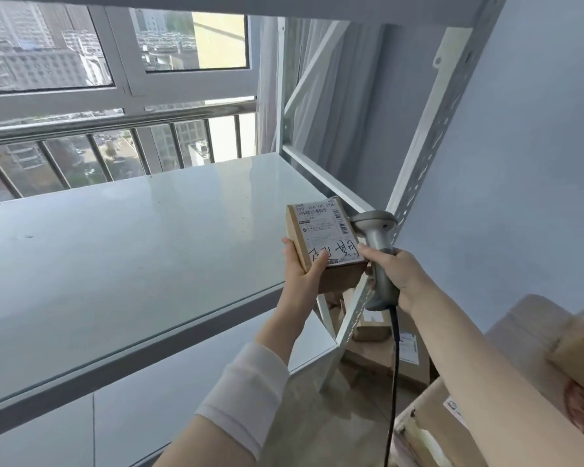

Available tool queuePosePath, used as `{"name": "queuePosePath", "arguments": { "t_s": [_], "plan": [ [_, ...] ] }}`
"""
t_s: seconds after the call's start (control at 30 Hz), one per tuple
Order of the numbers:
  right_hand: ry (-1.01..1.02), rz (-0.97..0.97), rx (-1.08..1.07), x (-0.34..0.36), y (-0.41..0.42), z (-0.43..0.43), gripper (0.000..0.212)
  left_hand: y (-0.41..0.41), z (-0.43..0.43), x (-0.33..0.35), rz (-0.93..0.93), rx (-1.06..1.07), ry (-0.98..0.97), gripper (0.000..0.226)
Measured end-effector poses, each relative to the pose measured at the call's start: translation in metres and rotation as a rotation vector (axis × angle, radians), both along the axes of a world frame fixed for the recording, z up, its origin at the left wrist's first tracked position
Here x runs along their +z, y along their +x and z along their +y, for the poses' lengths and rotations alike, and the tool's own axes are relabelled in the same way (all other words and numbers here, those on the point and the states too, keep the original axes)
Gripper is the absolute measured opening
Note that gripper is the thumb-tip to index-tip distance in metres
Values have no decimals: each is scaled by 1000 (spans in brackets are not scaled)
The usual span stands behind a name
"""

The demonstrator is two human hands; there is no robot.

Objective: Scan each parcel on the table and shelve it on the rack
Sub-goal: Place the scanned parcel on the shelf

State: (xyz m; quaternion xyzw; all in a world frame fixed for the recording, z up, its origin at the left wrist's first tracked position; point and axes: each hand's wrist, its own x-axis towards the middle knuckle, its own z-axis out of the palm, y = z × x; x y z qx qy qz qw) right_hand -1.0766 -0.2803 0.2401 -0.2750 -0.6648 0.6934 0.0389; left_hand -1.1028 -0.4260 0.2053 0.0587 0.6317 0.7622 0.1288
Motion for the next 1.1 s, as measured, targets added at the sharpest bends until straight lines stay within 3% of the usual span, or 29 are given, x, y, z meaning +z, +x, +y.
{"name": "queuePosePath", "arguments": {
  "t_s": [0.27,0.67,0.73,0.93,1.1],
  "plan": [
    [22,-72,61,-18,-45,10,25,-37,13,-17,-67,94,-30,74],
    [-112,-27,125,-25,-77,26,25,-62,33,-16,-40,271,-225,76],
    [-125,-23,129,-25,-73,28,25,-60,28,-14,50,288,-347,81],
    [-154,12,129,-26,-62,34,29,-61,6,-8,555,162,-568,75],
    [-160,47,152,-26,-61,32,25,-74,5,-18,708,96,-794,61]
  ]
}}
